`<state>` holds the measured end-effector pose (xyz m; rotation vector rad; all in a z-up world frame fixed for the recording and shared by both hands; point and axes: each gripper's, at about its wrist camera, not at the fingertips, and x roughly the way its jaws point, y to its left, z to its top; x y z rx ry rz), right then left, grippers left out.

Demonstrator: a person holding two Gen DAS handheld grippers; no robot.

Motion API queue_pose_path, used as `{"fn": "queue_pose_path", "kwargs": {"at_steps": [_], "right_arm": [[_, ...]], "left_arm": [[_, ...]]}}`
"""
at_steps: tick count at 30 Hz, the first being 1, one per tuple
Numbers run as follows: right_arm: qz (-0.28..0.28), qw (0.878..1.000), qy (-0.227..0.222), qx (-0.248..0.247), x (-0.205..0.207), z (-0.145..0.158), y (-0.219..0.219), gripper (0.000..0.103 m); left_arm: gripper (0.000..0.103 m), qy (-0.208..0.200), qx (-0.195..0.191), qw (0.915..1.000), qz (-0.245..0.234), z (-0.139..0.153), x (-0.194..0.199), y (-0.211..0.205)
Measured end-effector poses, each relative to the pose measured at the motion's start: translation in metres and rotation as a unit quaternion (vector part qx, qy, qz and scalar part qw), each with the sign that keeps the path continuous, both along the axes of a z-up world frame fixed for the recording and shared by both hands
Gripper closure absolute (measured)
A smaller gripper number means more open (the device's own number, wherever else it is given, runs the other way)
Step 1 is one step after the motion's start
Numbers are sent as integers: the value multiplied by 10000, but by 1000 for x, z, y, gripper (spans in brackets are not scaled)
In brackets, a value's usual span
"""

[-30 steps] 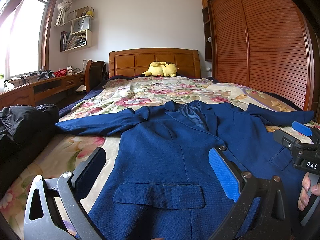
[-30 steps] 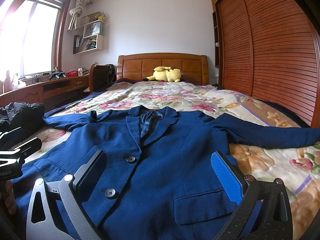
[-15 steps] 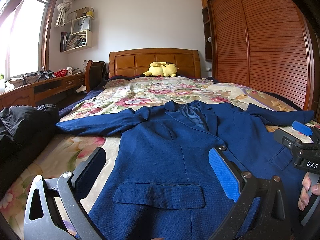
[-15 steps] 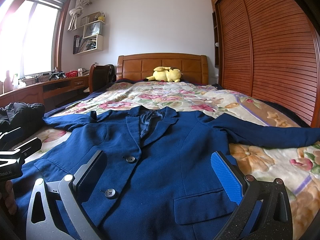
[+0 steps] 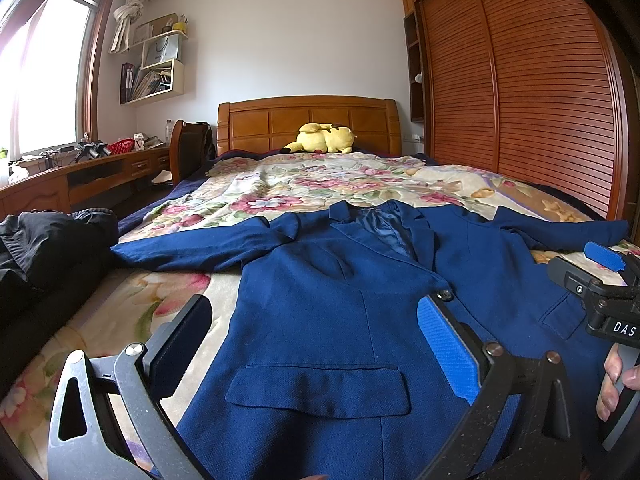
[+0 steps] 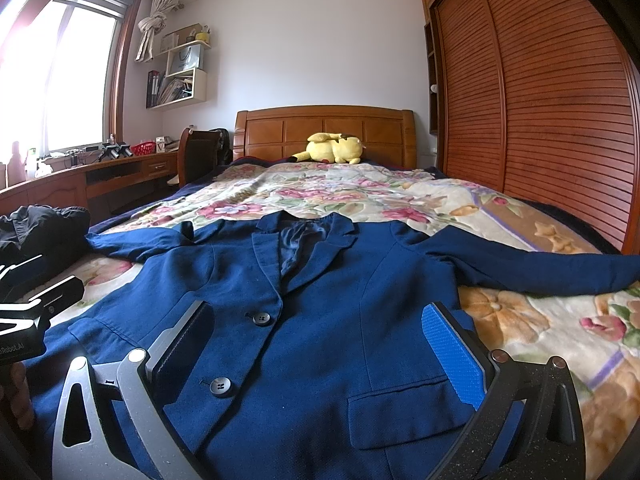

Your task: Fold large clothes

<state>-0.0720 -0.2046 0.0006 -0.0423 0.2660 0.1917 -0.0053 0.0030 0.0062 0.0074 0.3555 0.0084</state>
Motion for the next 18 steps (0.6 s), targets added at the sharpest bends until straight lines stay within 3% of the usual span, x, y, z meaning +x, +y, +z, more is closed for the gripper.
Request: {"fn": "queue_pose_path", "kwargs": {"at_steps": [12, 18], "right_arm": [[404, 9992, -4, -46, -6, 18, 17, 0], [624, 9980, -55, 0, 2, 36, 31, 0]], "left_arm": [[0, 663, 4, 9976, -183, 9, 14, 16], [0, 747, 85, 9971, -109, 23, 21, 32]]}}
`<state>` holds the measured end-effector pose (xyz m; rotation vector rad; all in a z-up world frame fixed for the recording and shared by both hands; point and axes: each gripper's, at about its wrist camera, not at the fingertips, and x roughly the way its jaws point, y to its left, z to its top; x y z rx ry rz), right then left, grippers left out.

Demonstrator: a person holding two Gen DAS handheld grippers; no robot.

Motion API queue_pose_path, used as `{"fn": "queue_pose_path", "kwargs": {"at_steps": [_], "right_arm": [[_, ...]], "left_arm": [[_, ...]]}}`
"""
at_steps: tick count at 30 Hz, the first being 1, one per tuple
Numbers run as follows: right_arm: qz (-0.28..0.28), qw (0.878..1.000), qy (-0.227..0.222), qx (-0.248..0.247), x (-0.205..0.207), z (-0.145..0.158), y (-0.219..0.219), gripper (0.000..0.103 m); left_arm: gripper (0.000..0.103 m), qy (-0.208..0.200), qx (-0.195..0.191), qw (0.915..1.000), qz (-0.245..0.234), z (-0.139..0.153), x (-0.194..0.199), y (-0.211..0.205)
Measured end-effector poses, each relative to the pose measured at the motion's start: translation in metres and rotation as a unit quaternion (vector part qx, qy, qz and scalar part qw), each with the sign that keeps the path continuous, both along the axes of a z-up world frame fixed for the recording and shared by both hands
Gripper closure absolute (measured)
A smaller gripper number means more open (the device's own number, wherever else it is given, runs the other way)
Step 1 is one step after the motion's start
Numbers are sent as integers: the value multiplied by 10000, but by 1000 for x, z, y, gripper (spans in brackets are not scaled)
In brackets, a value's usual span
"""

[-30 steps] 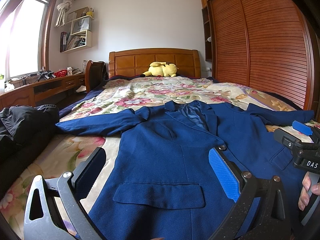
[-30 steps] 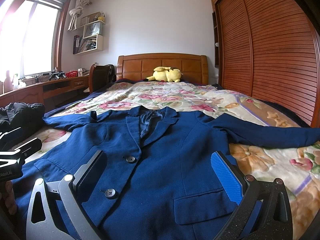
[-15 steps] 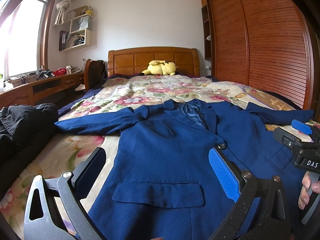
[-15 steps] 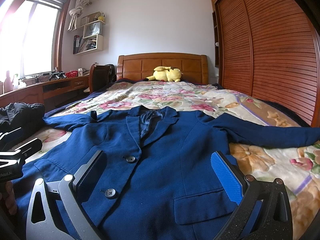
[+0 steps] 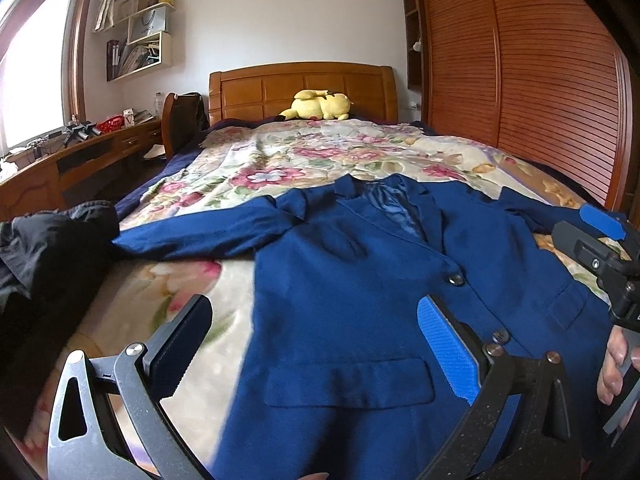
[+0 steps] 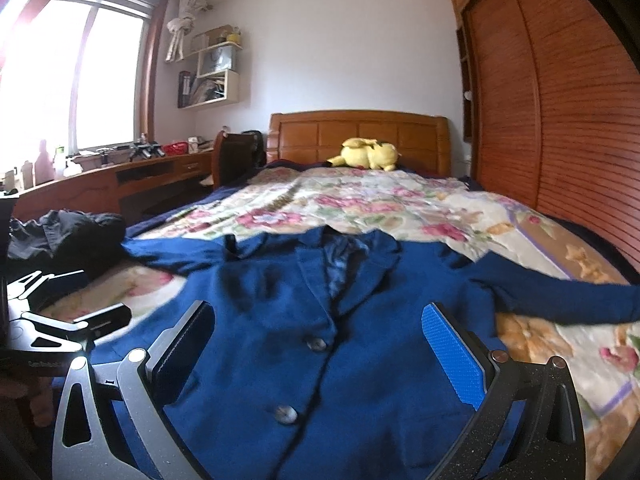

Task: Fold large clothes
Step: 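Move the left tool to the jacket sleeve and close on its cuff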

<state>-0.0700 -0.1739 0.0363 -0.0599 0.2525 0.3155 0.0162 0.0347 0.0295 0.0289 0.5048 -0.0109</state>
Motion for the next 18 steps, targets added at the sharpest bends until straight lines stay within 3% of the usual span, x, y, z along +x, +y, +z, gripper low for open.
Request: {"fn": "queue_pose_path", "kwargs": {"at_steps": [9, 18], "right_arm": [[384, 9993, -22, 10, 37, 18, 41, 0], [797, 9968, 78, -39, 94, 24, 69, 0]], "left_arm": [[0, -14, 371, 9988, 332, 26, 25, 44], [0, 416, 471, 9960, 633, 8, 63, 97]]}}
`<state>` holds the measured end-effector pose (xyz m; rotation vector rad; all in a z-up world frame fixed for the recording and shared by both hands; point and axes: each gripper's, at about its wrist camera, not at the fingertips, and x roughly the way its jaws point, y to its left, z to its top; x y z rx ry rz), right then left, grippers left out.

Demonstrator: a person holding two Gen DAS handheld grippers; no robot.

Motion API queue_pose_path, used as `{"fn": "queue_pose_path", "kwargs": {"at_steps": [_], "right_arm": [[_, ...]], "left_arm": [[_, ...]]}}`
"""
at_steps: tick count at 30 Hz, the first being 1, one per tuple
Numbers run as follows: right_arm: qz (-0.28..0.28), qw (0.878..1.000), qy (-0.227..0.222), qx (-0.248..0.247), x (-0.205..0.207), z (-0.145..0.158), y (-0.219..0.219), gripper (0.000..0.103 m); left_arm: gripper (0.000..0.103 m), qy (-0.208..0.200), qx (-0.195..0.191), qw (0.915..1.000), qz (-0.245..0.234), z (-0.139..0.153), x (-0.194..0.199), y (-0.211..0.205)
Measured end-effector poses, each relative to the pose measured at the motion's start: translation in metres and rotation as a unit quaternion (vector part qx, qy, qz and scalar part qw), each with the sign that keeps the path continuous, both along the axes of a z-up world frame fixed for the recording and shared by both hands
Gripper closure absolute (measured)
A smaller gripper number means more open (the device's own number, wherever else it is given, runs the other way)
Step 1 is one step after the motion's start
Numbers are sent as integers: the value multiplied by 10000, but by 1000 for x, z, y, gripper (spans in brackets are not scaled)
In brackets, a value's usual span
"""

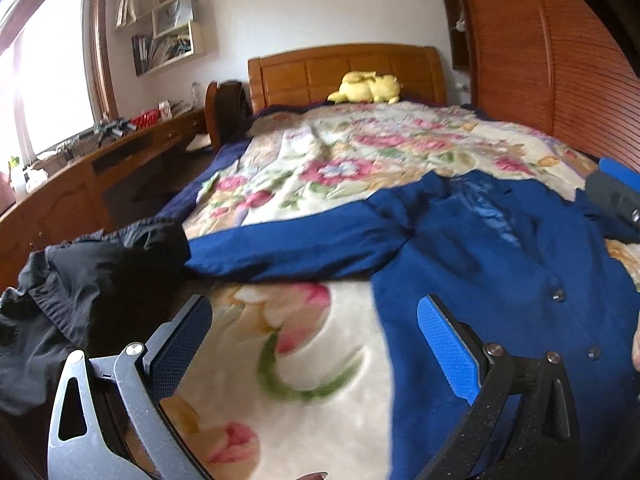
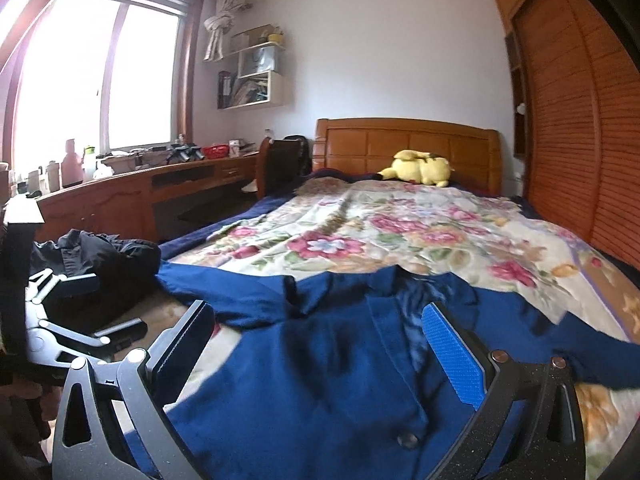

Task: Fold large clothes
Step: 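Move the left tool to the jacket sleeve and close on its cuff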

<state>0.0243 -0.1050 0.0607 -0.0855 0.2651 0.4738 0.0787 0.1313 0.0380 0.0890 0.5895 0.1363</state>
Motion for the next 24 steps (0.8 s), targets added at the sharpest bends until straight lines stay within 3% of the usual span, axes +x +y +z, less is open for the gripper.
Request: {"fn": "queue_pose_path", "kwargs": {"at_steps": [6, 12, 17, 22, 24], "right_arm": [[131, 9990, 57, -415, 38, -14, 14, 0], [191, 9963, 433, -718, 81, -32, 10, 0], [195, 9934, 733, -860, 105, -46, 7, 0], [229, 9929, 834, -813, 117, -44, 13, 0], [241, 9928, 837, -820, 117, -42, 16, 0]], "left_arm": [[0, 471, 257, 9986, 36, -29, 33, 27], [0, 793, 296, 9964, 6, -48, 65, 43], [5, 1098, 421, 9930, -63, -61, 101, 51], [10, 1375, 304, 9900, -21, -75, 133, 62], [10, 1449, 460, 9884, 17, -81, 142, 60]]}}
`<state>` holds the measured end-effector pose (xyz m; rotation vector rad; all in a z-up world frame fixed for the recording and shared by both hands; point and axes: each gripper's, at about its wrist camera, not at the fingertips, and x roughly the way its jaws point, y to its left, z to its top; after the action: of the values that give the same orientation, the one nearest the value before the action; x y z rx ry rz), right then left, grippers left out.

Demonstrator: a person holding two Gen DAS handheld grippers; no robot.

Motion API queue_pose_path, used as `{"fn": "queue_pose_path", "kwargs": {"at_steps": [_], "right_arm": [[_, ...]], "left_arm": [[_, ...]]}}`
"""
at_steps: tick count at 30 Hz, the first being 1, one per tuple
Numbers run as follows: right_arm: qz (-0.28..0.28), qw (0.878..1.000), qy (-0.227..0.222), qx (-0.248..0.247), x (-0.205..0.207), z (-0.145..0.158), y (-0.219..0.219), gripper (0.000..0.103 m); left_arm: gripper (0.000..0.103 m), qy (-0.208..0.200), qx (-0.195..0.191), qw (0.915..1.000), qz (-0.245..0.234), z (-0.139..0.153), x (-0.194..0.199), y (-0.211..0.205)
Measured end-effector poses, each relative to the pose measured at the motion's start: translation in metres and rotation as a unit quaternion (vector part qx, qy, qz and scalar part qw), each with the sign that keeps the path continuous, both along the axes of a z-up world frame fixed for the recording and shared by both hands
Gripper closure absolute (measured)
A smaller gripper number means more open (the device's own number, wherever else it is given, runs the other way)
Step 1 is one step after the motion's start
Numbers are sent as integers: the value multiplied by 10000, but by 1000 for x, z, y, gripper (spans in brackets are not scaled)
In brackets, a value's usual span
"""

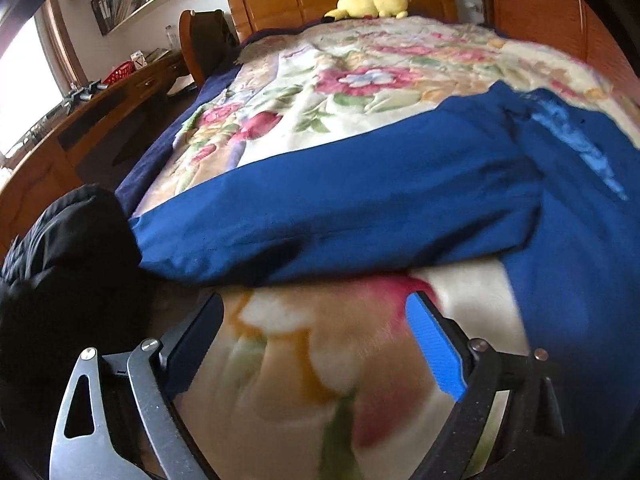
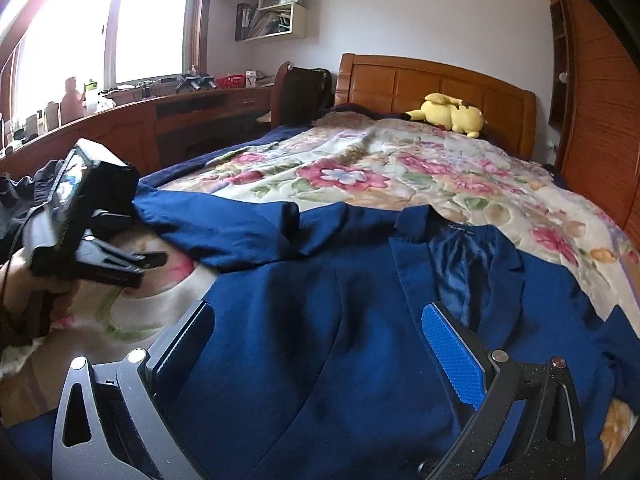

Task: Fold large clothes
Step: 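Move the left tool to the jacket sleeve and close on its cuff, then carry the held sleeve across the jacket front and open the left tool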

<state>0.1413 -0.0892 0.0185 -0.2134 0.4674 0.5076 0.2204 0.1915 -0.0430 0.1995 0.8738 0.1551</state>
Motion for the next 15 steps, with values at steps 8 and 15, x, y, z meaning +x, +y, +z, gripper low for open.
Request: {"fn": "queue_pose_path", "kwargs": {"at_steps": [8, 15], "right_arm": [[-75, 10000, -57, -8, -13, -3, 5, 0], [161, 9988, 437, -153, -7, -17, 17, 0]], "left_arm": [[19, 148, 732, 9972, 89, -13, 21, -4], [75, 264, 551, 9981, 57, -12, 33, 0]]}}
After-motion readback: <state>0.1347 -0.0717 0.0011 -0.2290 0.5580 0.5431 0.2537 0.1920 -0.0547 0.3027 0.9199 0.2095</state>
